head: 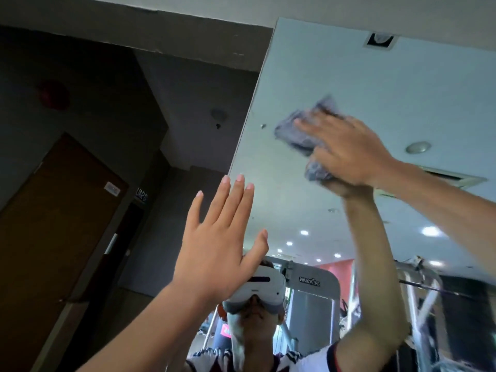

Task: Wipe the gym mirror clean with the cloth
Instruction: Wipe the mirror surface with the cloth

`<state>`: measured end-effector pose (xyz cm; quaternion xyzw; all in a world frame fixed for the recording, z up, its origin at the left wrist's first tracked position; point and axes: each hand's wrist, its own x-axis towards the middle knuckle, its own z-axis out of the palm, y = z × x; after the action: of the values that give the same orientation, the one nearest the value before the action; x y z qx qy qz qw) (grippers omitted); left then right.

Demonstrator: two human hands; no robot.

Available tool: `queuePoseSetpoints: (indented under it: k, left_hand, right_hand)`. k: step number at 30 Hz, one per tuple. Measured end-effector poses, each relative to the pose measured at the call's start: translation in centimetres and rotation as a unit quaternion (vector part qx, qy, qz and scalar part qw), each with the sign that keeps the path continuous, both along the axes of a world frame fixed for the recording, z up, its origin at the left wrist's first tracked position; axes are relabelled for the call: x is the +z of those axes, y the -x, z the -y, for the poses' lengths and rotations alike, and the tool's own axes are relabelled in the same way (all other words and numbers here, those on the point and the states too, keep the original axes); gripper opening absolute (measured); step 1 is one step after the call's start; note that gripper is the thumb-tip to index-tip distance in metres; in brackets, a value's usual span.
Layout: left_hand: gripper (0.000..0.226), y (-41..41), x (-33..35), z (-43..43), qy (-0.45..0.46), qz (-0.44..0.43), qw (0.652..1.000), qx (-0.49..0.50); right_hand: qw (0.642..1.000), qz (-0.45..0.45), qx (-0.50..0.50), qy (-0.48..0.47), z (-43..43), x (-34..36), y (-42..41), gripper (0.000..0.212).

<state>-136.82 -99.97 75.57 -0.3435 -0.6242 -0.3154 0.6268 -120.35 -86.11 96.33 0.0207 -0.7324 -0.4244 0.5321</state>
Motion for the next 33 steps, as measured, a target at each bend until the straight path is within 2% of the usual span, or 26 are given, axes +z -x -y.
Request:
queuePoseSetpoints:
  k: [3, 5, 6, 8, 10, 12, 14, 17, 18, 20, 23, 25, 28, 30, 31, 33]
  left_hand:
    - [0.069, 0.3, 0.0, 0.1, -0.007, -0.004, 1.000, 0.008]
    - [0.069, 0.2, 0.0, 0.2, -0.005, -0.004, 1.000, 0.012]
    - [0.069, 0.1, -0.1, 0.2, -0.001, -0.003, 1.000, 0.010]
    - [0.070, -0.1, 0.0, 0.4, 0.001, -0.001, 1.000, 0.009]
    - [0.070, -0.4, 0.0, 0.4, 0.003, -0.001, 1.000, 0.018]
    - [0.070, -0.5, -0.1, 0.3, -0.003, -0.008, 1.000, 0.028]
    - [0.069, -0.6, -0.2, 0.2, -0.001, -0.014, 0.999, 0.046]
    - [0.069, -1.0, 0.1, 0.2, 0.010, -0.017, 0.997, 0.081]
    - [0.069, -1.2, 0.1, 0.2, 0.015, -0.013, 0.996, 0.091]
    - [0.070, -1.6, 0.1, 0.4, 0.019, -0.003, 0.994, 0.106]
    - [0.072, -2.5, 0.2, 0.5, 0.023, 0.009, 0.996, 0.088]
    - [0.077, -3.0, 0.4, -0.1, 0.013, 0.023, 0.998, 0.061]
    - [0.086, -4.4, 0.9, -1.3, -0.007, 0.054, 0.998, 0.025]
    - [0.092, -5.8, 1.5, -1.9, -0.002, 0.078, 0.997, 0.003]
    - [0.093, -6.3, 1.8, -2.1, 0.009, 0.080, 0.997, 0.002]
    - [0.088, -7.7, 2.1, -3.1, 0.021, 0.054, 0.998, 0.016]
  right_hand:
    - [0.971, -0.161, 0.008, 0.175, 0.1, 2.9, 1.7, 0.073]
    - [0.962, -0.212, 0.009, 0.172, 2.5, 1.7, 5.0, 0.063]
    - [0.973, -0.185, 0.012, 0.138, 3.6, 0.2, 6.2, 0.061]
    - [0.997, -0.061, -0.004, 0.052, 4.6, -3.4, 6.7, 0.061]
    - [0.998, 0.053, 0.000, -0.018, 3.2, -5.0, 4.0, 0.065]
    - [0.997, 0.065, 0.019, -0.042, 0.6, -3.7, 1.2, 0.067]
    - [0.998, -0.034, 0.053, -0.012, -2.1, -0.4, -0.8, 0.065]
    - [0.970, -0.174, 0.020, 0.166, -1.6, 1.0, 0.0, 0.058]
    - [0.966, -0.189, 0.019, 0.176, -0.7, 0.2, 1.1, 0.058]
    - [0.984, -0.135, 0.021, 0.115, 0.8, -2.9, 2.5, 0.064]
    - [0.998, 0.068, -0.007, -0.009, -1.4, -6.4, -0.4, 0.067]
    - [0.994, 0.099, -0.011, -0.044, -4.7, -5.3, -3.8, 0.066]
    - [0.997, -0.056, 0.017, 0.056, -8.8, -0.2, -7.3, 0.075]
    - [0.972, -0.173, 0.006, 0.158, -9.1, 2.1, -6.9, 0.077]
    - [0.960, -0.208, 0.010, 0.185, -8.2, 2.4, -6.0, 0.076]
    - [0.959, -0.205, 0.032, 0.196, -6.2, 1.4, -4.0, 0.073]
